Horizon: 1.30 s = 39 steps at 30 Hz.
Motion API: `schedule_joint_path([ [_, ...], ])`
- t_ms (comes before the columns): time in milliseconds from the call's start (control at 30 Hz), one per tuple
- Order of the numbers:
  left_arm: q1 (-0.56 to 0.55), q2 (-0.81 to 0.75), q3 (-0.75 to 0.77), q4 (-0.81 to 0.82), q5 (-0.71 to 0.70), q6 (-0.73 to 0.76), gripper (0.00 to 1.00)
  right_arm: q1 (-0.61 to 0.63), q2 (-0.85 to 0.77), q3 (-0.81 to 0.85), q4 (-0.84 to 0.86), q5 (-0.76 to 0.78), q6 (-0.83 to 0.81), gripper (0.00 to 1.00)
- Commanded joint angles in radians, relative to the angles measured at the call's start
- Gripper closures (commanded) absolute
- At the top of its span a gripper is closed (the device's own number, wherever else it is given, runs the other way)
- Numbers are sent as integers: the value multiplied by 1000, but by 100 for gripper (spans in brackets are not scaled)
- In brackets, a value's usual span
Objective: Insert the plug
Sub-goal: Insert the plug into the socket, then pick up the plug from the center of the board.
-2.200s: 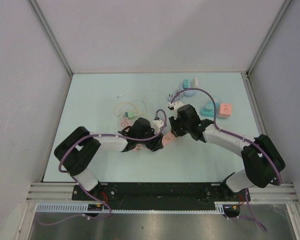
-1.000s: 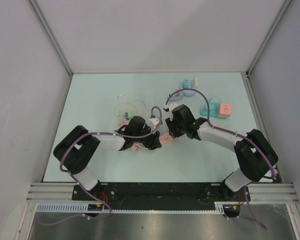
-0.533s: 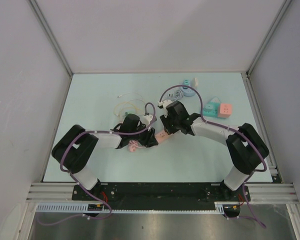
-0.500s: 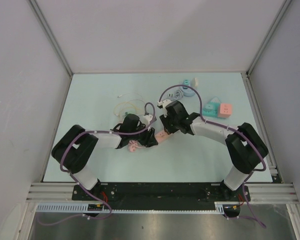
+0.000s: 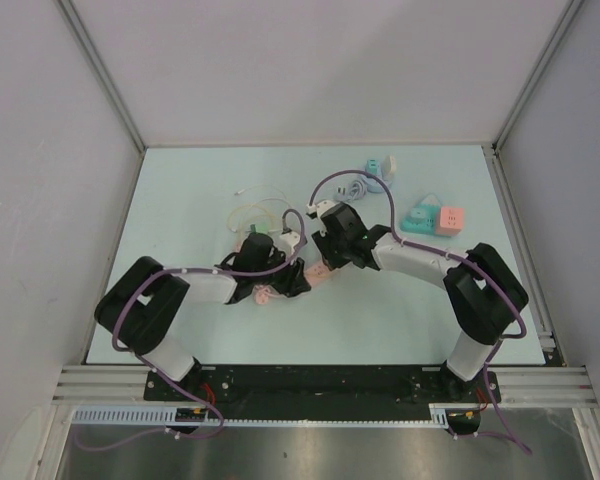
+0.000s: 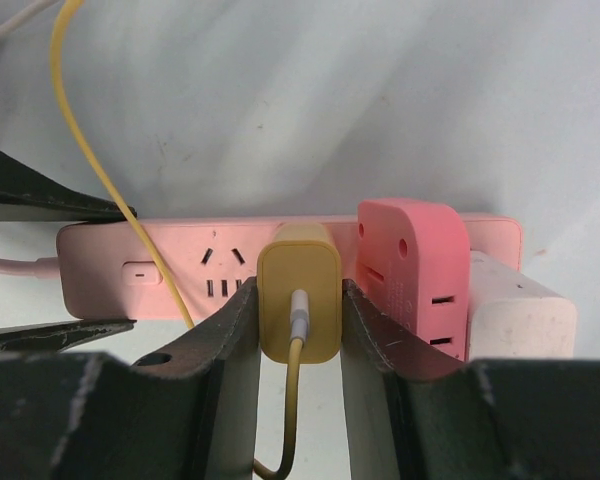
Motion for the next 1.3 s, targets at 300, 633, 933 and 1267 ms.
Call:
schedule_joint_path([
  [300,22,-411,2,-185,-315,-238,23,40,85,-95,-187,-96,30,100],
  [633,97,-423,221,-578,-654,-281,11,32,54,-94,-171,-99,48,100],
  [933,147,-287,384,-684,-661,-186,13,40,5,-95,-130,-146,56,93],
  [1267,150,-90,516,-750,-605,157,24,37,-55,-95,-95,-154,34,90],
])
